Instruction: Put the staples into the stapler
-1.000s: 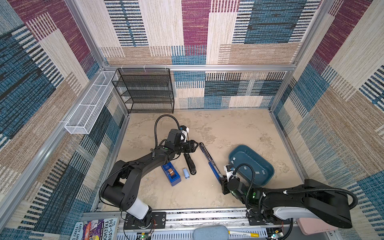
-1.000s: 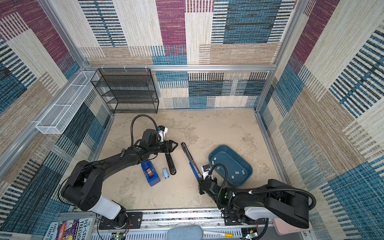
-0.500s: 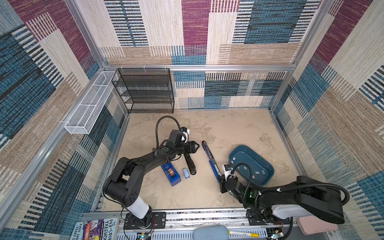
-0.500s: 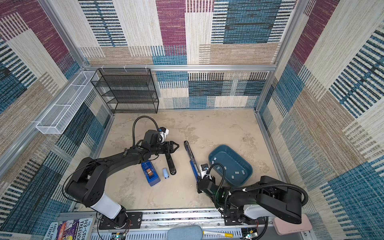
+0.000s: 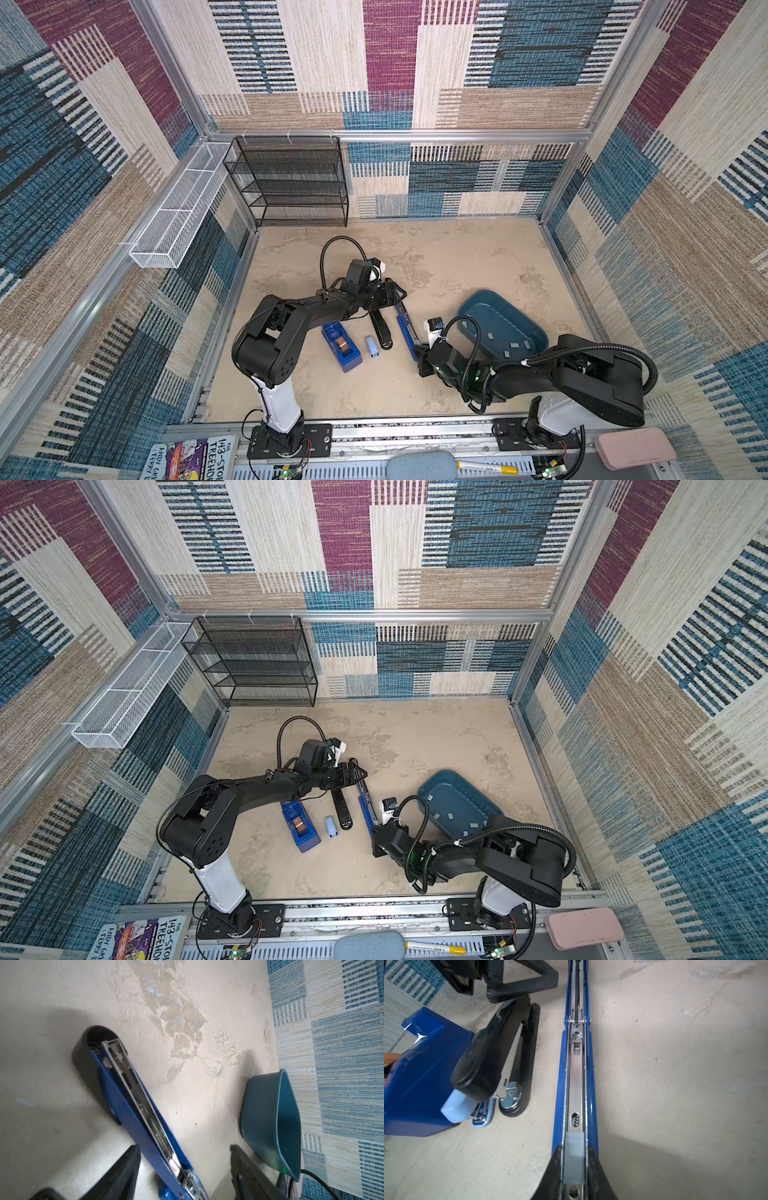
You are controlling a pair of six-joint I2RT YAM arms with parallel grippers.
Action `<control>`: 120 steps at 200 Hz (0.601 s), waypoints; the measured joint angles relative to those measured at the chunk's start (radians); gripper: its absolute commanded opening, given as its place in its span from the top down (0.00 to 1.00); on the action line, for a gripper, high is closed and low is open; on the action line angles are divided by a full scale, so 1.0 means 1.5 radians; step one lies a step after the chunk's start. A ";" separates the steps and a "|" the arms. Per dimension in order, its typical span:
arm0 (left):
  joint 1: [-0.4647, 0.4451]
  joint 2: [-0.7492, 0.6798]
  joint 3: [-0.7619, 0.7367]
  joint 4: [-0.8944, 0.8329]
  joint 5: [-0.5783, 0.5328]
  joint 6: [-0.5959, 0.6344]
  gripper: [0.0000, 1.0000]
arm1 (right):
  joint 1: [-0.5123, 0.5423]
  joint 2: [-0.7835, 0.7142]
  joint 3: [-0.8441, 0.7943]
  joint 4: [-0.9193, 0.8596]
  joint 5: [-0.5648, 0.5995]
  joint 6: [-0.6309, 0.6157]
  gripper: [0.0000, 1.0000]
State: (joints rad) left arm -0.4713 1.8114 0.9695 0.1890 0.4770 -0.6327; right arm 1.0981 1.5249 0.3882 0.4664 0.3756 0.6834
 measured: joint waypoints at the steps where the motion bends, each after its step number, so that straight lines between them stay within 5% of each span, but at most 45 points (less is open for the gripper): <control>1: 0.000 0.001 0.001 -0.001 0.000 0.000 0.28 | 0.000 0.001 0.001 0.000 0.000 0.000 0.95; 120: 0.021 0.054 0.078 -0.075 -0.017 0.009 0.29 | -0.035 -0.031 -0.013 -0.019 -0.031 0.031 0.98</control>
State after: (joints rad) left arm -0.4400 1.8919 1.0870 0.0761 0.4522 -0.6197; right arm 1.0451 1.4788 0.3691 0.4377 0.3290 0.7300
